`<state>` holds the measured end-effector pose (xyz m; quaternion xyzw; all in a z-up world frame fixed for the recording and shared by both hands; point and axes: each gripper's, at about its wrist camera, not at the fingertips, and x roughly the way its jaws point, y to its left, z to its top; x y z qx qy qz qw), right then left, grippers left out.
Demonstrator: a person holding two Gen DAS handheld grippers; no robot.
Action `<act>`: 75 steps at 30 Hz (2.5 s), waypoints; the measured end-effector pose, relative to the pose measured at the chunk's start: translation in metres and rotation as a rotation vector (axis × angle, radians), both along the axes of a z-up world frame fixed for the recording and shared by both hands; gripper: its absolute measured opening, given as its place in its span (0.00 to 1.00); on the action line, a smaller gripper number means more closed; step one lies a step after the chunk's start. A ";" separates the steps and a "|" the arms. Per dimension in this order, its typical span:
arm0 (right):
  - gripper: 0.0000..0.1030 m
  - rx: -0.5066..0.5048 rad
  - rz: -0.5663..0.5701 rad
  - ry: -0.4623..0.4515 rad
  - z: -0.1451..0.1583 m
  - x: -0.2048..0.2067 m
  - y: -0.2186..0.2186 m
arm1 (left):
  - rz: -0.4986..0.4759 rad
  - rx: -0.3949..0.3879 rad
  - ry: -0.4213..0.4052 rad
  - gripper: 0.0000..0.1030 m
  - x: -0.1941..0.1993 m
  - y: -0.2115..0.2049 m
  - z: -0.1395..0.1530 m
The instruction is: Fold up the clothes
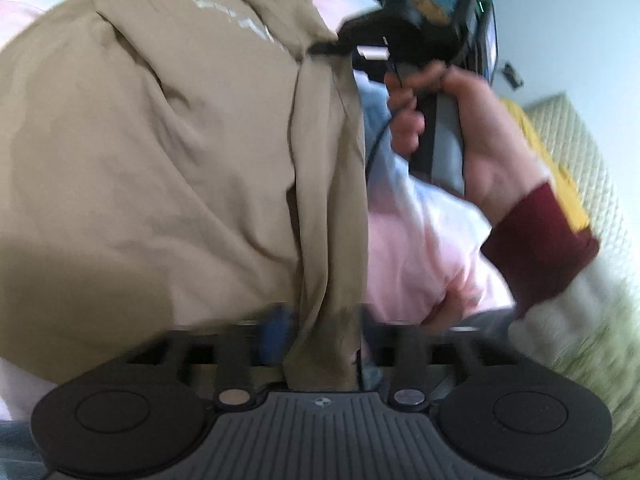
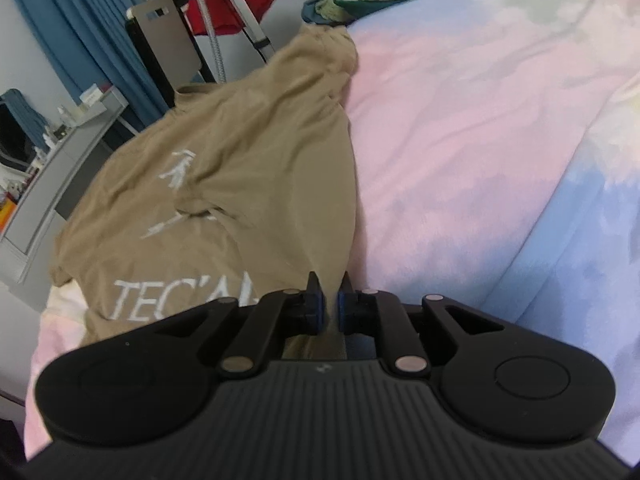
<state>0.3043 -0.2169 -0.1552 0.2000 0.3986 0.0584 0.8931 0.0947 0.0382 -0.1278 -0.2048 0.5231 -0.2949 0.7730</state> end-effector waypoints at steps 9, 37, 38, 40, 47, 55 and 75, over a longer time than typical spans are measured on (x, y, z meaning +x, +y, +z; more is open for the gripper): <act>0.50 0.050 -0.091 -0.089 0.029 -0.035 -0.015 | 0.308 -0.102 -0.101 0.83 0.037 0.083 0.048; 0.51 0.289 -0.152 -0.002 -0.010 -0.009 -0.039 | 0.933 0.504 -0.446 0.06 0.329 0.191 0.026; 0.51 0.293 -0.158 -0.003 -0.010 -0.009 -0.040 | 0.889 0.563 -0.506 0.05 0.332 0.175 0.036; 0.51 0.298 -0.174 -0.004 -0.009 -0.010 -0.044 | 0.770 0.678 -0.638 0.05 0.336 0.137 0.052; 0.51 0.297 -0.192 -0.021 -0.002 -0.017 -0.052 | 0.285 0.839 -1.018 0.05 0.321 -0.025 0.080; 0.51 0.292 -0.226 -0.027 -0.001 -0.022 -0.062 | 0.038 0.791 -1.013 0.06 0.296 -0.153 0.020; 0.51 0.242 -0.168 -0.112 0.008 -0.019 -0.053 | 0.142 0.705 -0.719 0.83 0.164 -0.061 0.019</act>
